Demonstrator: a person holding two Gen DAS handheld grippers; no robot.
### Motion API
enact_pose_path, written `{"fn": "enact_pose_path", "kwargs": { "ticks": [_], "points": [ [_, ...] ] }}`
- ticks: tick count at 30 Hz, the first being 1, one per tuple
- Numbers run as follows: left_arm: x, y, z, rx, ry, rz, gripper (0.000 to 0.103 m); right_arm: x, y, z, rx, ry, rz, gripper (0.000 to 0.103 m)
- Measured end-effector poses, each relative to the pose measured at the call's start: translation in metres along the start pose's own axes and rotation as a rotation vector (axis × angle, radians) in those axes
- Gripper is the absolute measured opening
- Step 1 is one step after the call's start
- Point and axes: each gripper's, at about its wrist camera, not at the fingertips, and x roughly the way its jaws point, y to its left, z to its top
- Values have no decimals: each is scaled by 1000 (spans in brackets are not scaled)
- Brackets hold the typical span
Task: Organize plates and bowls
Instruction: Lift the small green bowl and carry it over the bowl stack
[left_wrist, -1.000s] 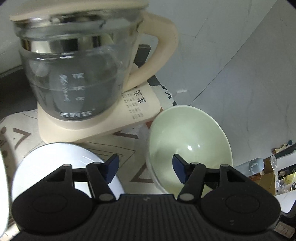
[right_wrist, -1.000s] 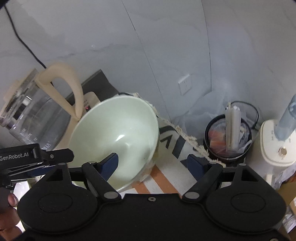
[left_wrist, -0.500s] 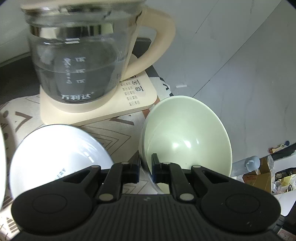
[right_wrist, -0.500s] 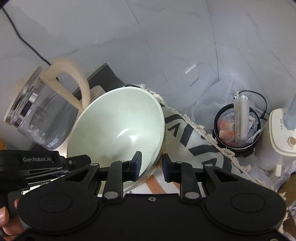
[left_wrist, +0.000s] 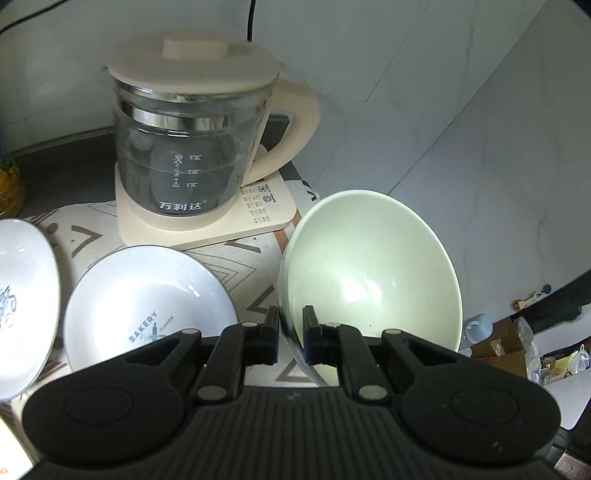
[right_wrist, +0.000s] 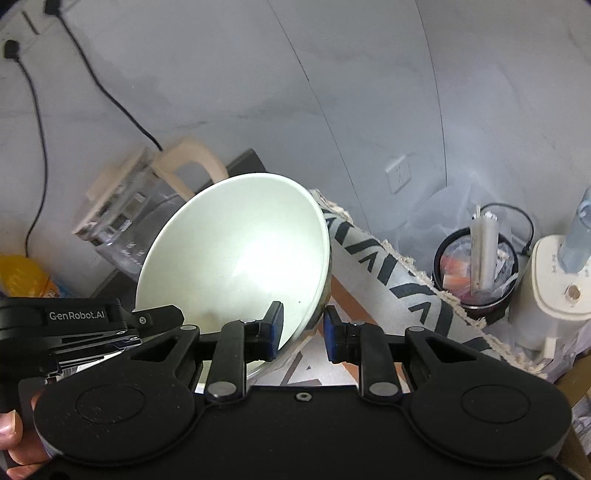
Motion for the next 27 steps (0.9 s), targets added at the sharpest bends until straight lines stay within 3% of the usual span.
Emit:
{"fn": "enact_pose_path", "kwargs": {
  "ticks": [15, 27],
  "points": [
    [-72, 11, -38, -29, -117, 18, 11, -47, 19, -17, -100, -24, 48, 22],
    [-105, 34, -61, -72, -143, 39, 11, -65, 43, -40, -214, -14, 87, 22]
  ]
}}
